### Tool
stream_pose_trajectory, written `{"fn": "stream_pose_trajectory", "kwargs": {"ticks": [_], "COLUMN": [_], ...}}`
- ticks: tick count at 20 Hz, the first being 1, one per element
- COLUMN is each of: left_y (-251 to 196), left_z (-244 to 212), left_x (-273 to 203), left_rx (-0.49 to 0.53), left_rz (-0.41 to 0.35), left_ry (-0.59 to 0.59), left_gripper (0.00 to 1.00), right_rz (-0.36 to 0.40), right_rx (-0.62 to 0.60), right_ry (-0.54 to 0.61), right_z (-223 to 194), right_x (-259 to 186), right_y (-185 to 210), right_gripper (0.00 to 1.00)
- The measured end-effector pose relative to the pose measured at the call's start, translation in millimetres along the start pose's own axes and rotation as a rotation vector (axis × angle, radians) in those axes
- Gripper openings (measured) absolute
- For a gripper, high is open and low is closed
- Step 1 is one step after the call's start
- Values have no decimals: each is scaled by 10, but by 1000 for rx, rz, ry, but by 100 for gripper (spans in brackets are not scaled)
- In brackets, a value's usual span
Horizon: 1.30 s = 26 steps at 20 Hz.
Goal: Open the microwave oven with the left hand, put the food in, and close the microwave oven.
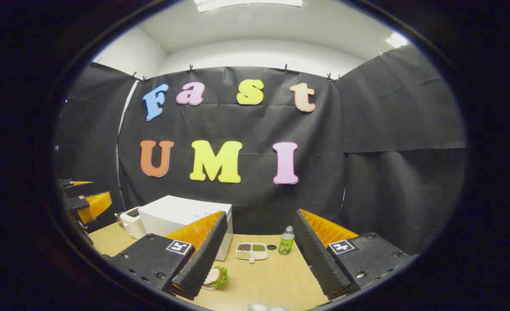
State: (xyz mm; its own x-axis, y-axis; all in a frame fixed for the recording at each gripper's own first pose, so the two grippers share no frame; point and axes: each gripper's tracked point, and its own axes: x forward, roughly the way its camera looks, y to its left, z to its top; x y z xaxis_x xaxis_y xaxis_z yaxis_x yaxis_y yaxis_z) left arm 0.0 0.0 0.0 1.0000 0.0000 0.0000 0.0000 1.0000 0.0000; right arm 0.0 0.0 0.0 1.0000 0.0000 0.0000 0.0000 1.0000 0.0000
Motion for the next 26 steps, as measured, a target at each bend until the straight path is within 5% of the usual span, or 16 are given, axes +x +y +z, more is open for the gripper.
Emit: {"fn": "stream_pose_trajectory", "kwargs": {"ticks": [9, 10, 12, 17, 26], "left_y": [8, 9, 1, -54, -691], "left_z": [85, 92, 94, -15, -1025], "left_x": [40, 52, 69, 170, 1102], "left_rx": [8, 8, 9, 17, -1], "left_rz": [-1, 1, 1, -4, -56], "left_ry": [-10, -12, -14, -18, 20], "left_gripper": [96, 96, 96, 100, 96], "right_rz": [-7, -7, -11, -21, -97], "right_rx": [10, 14, 18, 15, -35], "right_ry": [23, 23, 22, 25, 44], "right_z": [-31, -21, -21, -27, 27], "right_x": [-28, -33, -48, -64, -67], "right_y": [-12, -9, -15, -62, -506], "right_gripper": [92, 100, 92, 92, 92]}}
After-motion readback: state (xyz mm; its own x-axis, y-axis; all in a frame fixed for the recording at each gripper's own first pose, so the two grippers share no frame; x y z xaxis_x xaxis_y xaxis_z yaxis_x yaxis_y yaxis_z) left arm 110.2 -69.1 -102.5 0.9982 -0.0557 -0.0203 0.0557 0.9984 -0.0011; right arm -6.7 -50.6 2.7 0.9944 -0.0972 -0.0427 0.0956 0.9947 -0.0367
